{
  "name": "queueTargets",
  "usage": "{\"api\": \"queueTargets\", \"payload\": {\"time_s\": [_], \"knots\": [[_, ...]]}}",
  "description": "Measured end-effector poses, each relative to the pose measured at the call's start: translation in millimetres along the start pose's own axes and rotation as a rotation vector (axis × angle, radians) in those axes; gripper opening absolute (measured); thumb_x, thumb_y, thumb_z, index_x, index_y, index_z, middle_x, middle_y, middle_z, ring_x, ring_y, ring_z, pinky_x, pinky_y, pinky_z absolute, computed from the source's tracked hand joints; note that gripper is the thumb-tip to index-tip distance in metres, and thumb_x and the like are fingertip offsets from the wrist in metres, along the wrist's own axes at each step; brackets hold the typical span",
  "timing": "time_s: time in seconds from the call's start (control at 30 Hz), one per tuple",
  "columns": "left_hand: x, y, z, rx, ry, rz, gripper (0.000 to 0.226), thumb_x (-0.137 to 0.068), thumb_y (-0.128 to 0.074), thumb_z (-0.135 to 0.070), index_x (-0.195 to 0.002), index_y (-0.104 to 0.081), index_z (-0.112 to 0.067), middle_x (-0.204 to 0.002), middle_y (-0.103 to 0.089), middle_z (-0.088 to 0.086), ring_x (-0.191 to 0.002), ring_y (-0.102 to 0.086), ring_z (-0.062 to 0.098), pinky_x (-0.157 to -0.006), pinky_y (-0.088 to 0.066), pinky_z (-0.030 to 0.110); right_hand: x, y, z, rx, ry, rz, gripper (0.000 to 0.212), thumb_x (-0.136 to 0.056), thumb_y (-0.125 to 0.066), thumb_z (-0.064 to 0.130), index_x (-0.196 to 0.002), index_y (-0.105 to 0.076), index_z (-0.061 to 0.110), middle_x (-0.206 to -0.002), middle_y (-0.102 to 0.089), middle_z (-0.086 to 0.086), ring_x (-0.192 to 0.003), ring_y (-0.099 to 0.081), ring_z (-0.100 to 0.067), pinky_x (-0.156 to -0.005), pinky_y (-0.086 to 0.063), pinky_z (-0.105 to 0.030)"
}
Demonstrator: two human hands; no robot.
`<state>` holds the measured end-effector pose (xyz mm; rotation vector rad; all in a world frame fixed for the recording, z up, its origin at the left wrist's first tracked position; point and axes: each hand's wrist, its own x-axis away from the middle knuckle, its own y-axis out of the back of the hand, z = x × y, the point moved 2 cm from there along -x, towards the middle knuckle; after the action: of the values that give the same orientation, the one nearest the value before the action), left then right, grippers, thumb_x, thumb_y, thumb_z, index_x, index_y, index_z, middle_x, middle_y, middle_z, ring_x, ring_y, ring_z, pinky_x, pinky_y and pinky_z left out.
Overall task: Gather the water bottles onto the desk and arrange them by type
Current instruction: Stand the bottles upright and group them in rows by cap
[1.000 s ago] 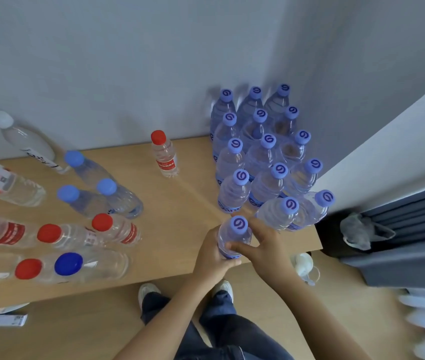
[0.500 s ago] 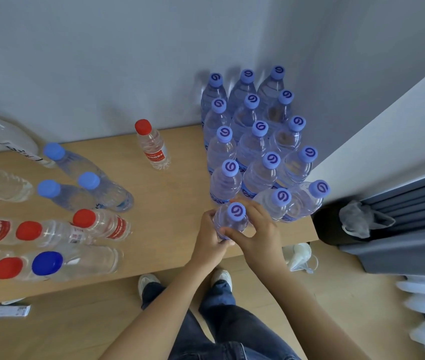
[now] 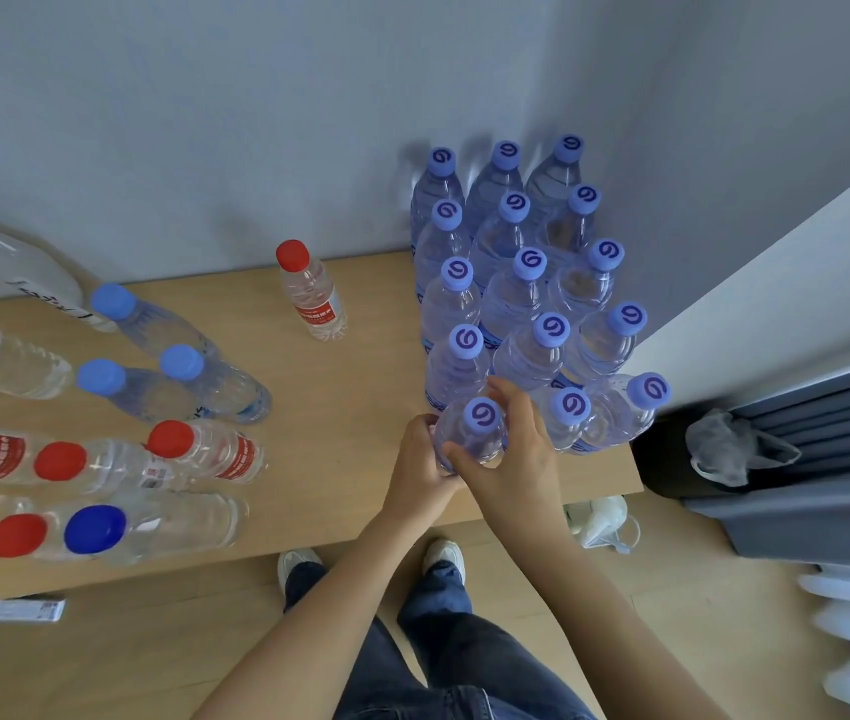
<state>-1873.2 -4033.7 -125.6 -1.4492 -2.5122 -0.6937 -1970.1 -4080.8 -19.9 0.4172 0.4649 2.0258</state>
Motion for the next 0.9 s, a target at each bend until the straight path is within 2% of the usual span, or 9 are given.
{"api": "queueTargets", "payload": {"time_s": [0.03,0.1,0.17,0.27,0.47,0.57,0.73,0.8,0.9], "knots": [[1,3,-1,-0.018,0.019,0.026,0.037,-0.067,-0.070,-0.023,-0.091,-0.057,0.002,-0.089,-0.060,0.015,-0.082,-0.059,0.028,-0.069,-0.046,0.031,0,2,5,-0.010,0.003,-0.009,0.067,-0.073,-0.081,0.009,-0.132,-0.049,0.016,-0.119,-0.056,0.010,-0.103,-0.049,-0.001,-0.078,-0.035,0.002],[2,13,1,-0.095,0.044,0.055,0.041,-0.072,-0.073,-0.012,-0.107,-0.056,0.004,-0.100,-0.059,0.016,-0.097,-0.060,0.033,-0.076,-0.045,0.026,-1,6,17,-0.018,0.039,-0.032,0.065,-0.074,-0.081,0.012,-0.130,-0.049,0.019,-0.114,-0.054,0.019,-0.100,-0.050,0.006,-0.078,-0.036,0.002],[7,31,-5,-0.143,0.040,-0.001,0.054,-0.080,-0.072,-0.006,-0.129,-0.050,-0.004,-0.125,-0.055,0.007,-0.117,-0.054,0.021,-0.092,-0.042,0.021,-4,12,31,-0.019,0.092,-0.065,0.063,-0.074,-0.080,0.012,-0.129,-0.051,0.020,-0.113,-0.053,0.020,-0.101,-0.049,0.007,-0.079,-0.035,0.002],[14,67,-30,-0.112,-0.005,-0.126,0.056,-0.087,-0.068,-0.006,-0.138,-0.046,-0.011,-0.135,-0.049,-0.001,-0.124,-0.047,0.012,-0.105,-0.038,0.023,-9,15,54,-0.011,0.199,-0.109,0.059,-0.077,-0.080,0.010,-0.129,-0.053,0.014,-0.118,-0.055,0.010,-0.108,-0.048,0.002,-0.085,-0.032,0.003],[40,151,-80,0.114,-0.156,-0.378,0.040,-0.086,-0.071,-0.003,-0.116,-0.056,-0.025,-0.118,-0.059,-0.010,-0.116,-0.054,0.002,-0.101,-0.042,0.018,-27,-24,101,-0.061,0.290,-0.004,0.056,-0.082,-0.076,0.010,-0.131,-0.052,0.017,-0.127,-0.056,0.013,-0.120,-0.049,-0.002,-0.098,-0.035,-0.011],[57,197,-92,0.193,-0.173,-0.512,0.038,-0.088,-0.070,-0.005,-0.103,-0.056,-0.037,-0.112,-0.060,-0.018,-0.113,-0.056,-0.003,-0.098,-0.044,0.016,-30,-60,124,-0.050,0.321,0.070,0.056,-0.082,-0.077,0.016,-0.131,-0.051,0.022,-0.123,-0.055,0.017,-0.118,-0.049,0.000,-0.095,-0.033,-0.006],[90,281,-82,0.204,-0.195,-0.667,0.035,-0.089,-0.070,-0.009,-0.109,-0.059,-0.035,-0.116,-0.064,-0.016,-0.114,-0.058,-0.004,-0.100,-0.045,0.023,-26,-122,168,-0.053,0.367,0.244,0.057,-0.085,-0.076,0.023,-0.133,-0.046,0.030,-0.126,-0.055,0.016,-0.114,-0.049,0.003,-0.092,-0.035,-0.006],[102,312,-70,0.218,-0.177,-0.731,0.036,-0.089,-0.070,-0.009,-0.107,-0.059,-0.038,-0.114,-0.064,-0.019,-0.113,-0.057,-0.007,-0.100,-0.044,0.021,-24,-148,185,-0.056,0.367,0.314,0.056,-0.087,-0.073,0.025,-0.136,-0.046,0.027,-0.115,-0.054,0.022,-0.105,-0.048,0.015,-0.087,-0.036,-0.005],[117,356,-47,0.237,-0.136,-0.824,0.033,-0.089,-0.071,-0.011,-0.108,-0.060,-0.035,-0.114,-0.065,-0.017,-0.110,-0.058,-0.008,-0.097,-0.045,0.018,-20,-188,207,-0.067,0.375,0.418,0.054,-0.088,-0.072,0.027,-0.129,-0.040,0.042,-0.106,-0.047,0.036,-0.097,-0.042,0.032,-0.080,-0.032,0.006]]}}
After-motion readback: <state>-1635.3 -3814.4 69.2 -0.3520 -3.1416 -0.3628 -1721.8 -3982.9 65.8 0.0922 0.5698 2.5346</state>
